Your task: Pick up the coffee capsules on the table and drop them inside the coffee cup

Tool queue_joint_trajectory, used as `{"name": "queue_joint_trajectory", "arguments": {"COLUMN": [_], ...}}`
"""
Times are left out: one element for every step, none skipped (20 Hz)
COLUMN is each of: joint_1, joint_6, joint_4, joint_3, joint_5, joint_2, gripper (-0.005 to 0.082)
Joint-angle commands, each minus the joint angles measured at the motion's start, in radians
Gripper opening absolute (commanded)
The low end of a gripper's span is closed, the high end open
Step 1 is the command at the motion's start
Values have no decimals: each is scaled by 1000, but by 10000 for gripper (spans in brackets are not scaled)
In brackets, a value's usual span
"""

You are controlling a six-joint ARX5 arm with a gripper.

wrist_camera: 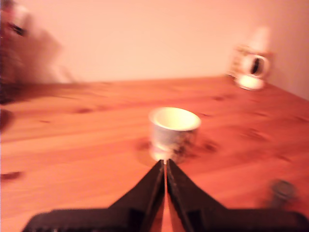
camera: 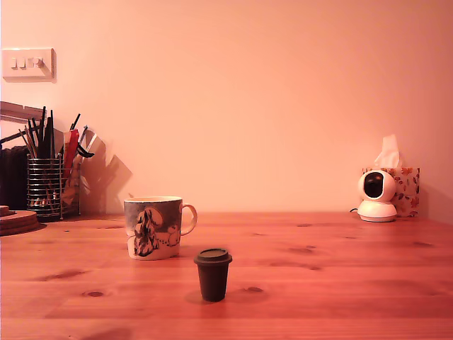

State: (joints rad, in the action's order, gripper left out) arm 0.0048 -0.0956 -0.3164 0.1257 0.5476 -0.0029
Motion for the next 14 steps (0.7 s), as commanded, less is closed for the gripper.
{"name": "queue_joint_trajectory", "arguments": {"joint_1": [1, 1, 1, -6, -25, -44, -67, -91, -117, -146, -177, -204, -233, -265], "joint_6": [2, 2, 6, 19, 40, 55, 64, 70, 70, 70, 71, 79, 90, 97], "joint_4": [0, -10, -30, -48, -61, -68, -77, -82, -85, -90, -96, -99, -100, -98], "joint_3": [54, 71, 88, 103, 114, 122, 129, 132, 132, 133, 135, 136, 136, 136], "joint_5": [43, 75, 94, 104, 99, 99, 100, 100, 100, 100, 99, 98, 97, 90], "joint_2": [13, 29, 45, 60, 72, 81, 90, 97, 100, 101, 108, 131, 163, 196], "gripper": [-19, -19, -19, -19, -19, -19, -19, -19, -19, -19, -19, -19, -19, -19]}}
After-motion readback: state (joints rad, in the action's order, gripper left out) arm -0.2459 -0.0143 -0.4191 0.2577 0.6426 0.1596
